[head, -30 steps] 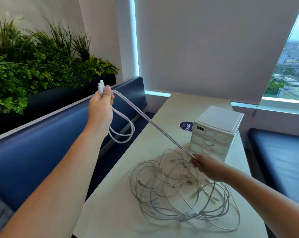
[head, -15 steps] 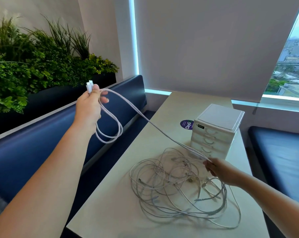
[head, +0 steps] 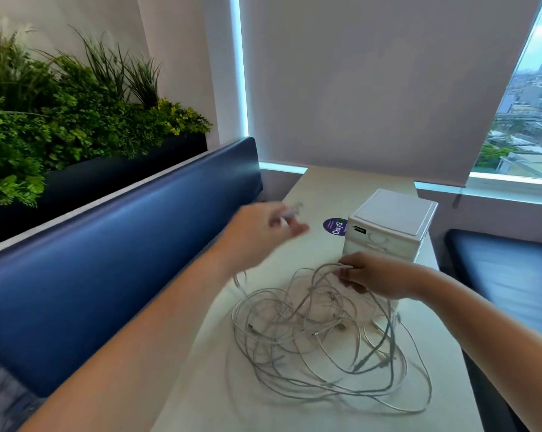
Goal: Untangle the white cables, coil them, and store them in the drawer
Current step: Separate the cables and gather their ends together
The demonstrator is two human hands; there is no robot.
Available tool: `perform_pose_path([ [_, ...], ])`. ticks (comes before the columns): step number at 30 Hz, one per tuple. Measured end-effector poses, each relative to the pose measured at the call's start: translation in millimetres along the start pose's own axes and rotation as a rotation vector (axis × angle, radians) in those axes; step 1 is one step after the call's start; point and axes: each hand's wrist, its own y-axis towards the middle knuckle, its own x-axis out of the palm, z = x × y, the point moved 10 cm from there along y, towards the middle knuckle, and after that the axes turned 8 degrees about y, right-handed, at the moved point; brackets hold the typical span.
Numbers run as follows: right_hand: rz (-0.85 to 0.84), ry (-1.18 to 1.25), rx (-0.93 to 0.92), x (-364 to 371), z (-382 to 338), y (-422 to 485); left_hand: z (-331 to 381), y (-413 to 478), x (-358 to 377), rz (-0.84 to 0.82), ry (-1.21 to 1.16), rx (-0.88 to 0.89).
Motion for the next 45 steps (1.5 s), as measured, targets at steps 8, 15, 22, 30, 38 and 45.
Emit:
perform_pose_path([
  [8, 0.0, -0.067, -0.059, -3, -36, -1, -5, -17, 83, -0.461, -0.081, -0.094],
  [15, 0.059, -0.112, -0.085, -4, -31, 4, 1, -16, 64, -0.395, 0.059, -0.06],
  [22, 0.135, 0.092, -0.105, -9, -11, 9, 2, 3, 12, -0.092, 0.018, 0.002],
  [30, 0.1, 0.206, -0.088, -3, 0, 18, 5, 11, -11, 0.064, -0.094, 0.001],
  [38, 0.048, 0.207, -0.094, 2, -1, 17, 4, 10, -13, 0.083, -0.101, -0.008],
  [45, 0.168, 0.516, -0.13, -17, 2, 13, -7, 11, -12, 0.042, -0.239, -0.09],
])
